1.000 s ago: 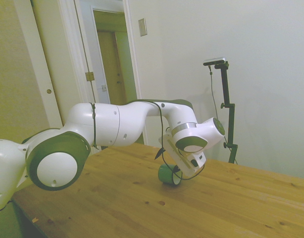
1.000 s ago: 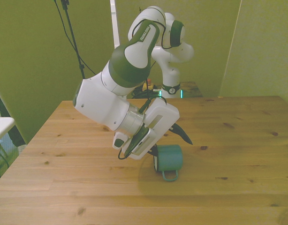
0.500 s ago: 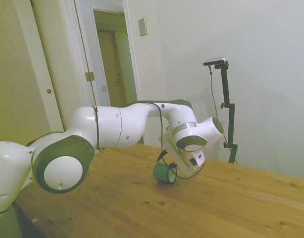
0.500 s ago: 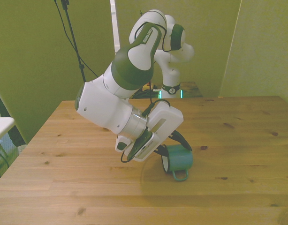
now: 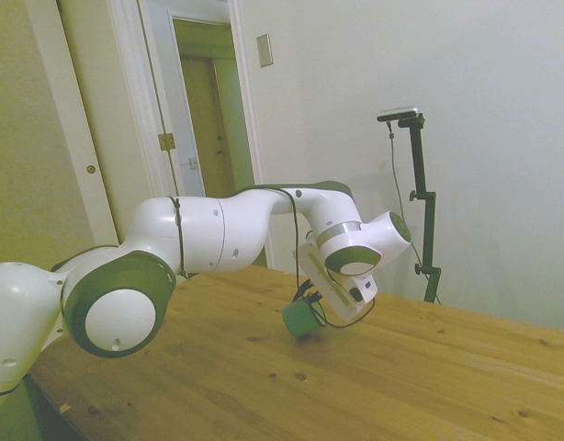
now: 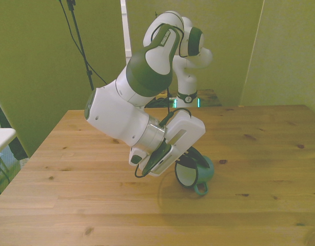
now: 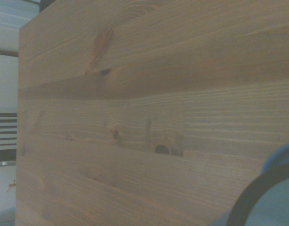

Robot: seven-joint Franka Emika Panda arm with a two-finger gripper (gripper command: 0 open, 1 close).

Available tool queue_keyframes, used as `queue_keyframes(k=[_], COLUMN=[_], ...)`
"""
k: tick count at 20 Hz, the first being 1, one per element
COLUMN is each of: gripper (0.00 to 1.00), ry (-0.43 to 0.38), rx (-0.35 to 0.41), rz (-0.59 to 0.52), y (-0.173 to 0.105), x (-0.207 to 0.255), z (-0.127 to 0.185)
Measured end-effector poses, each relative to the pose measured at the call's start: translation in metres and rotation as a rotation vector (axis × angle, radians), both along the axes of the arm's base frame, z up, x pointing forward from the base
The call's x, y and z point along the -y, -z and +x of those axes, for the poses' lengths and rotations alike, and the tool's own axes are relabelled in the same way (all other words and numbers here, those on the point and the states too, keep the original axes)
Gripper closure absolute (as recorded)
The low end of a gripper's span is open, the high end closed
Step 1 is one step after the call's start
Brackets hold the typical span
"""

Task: Flip the mug upright

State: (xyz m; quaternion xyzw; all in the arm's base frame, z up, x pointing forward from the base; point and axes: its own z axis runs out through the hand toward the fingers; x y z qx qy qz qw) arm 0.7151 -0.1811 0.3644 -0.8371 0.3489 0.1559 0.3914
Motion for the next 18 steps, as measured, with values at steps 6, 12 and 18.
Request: queue_keyframes(k=[6,12,18], gripper=[1.0,1.0,1.0], ry=[-0.012,-0.002,0.044], rx=[0.038,0.139,0.221], rz=[-0.151,-0.451,-0.749], y=[-0.041,-0.115,-0.154], x=[-0.012,-0.048,-0.083], z=[0.003,-0.013,-0.051])
